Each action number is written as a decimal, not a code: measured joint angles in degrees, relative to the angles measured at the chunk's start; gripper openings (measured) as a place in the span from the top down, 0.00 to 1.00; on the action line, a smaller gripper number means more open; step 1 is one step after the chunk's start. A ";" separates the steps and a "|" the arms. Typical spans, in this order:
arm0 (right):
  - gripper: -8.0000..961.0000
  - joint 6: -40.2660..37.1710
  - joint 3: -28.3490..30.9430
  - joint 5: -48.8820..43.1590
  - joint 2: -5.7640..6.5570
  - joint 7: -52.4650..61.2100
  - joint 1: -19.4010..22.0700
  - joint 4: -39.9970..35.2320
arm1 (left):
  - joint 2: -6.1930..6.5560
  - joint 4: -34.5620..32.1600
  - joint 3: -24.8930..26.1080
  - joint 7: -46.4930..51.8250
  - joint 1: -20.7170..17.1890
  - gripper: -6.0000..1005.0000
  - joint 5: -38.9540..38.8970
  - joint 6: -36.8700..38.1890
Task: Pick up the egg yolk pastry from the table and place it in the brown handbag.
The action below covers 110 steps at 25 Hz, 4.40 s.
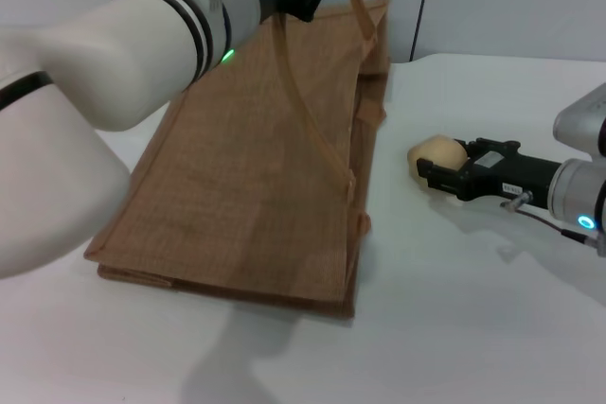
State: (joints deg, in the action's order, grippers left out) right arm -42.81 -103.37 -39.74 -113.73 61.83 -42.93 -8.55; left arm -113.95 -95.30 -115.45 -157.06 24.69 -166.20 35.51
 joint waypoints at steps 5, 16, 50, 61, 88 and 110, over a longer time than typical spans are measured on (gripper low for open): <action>0.33 -0.68 -0.12 -0.01 0.38 0.21 -0.82 -0.56 | 0.08 0.03 0.07 -0.68 0.44 0.88 0.00 0.21; 0.37 -0.88 -0.31 -4.44 2.54 4.99 -0.76 -8.28 | -0.17 -0.50 0.31 -3.02 3.03 0.88 0.00 0.07; 0.21 5.27 0.31 -14.13 -1.24 3.53 -4.96 -14.44 | -2.33 -0.86 -1.60 -5.74 8.82 0.88 0.00 -0.22; 0.08 5.60 0.75 -14.37 -1.02 4.85 -3.80 -14.27 | -2.27 -0.79 0.57 -5.54 6.64 0.88 0.00 0.08; 0.08 7.22 10.59 -20.44 6.20 11.54 8.12 -16.61 | -2.36 4.11 5.26 -0.41 0.52 0.67 0.08 -11.89; 0.08 6.95 24.77 -20.22 1.05 1.70 13.30 -22.18 | -2.45 12.96 8.57 3.67 -6.45 0.12 1.74 -32.15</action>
State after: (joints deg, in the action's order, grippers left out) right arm -35.86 -78.60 -59.97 -112.67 63.53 -29.63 -30.73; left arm -116.40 -82.34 -106.88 -153.39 18.25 -164.46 3.36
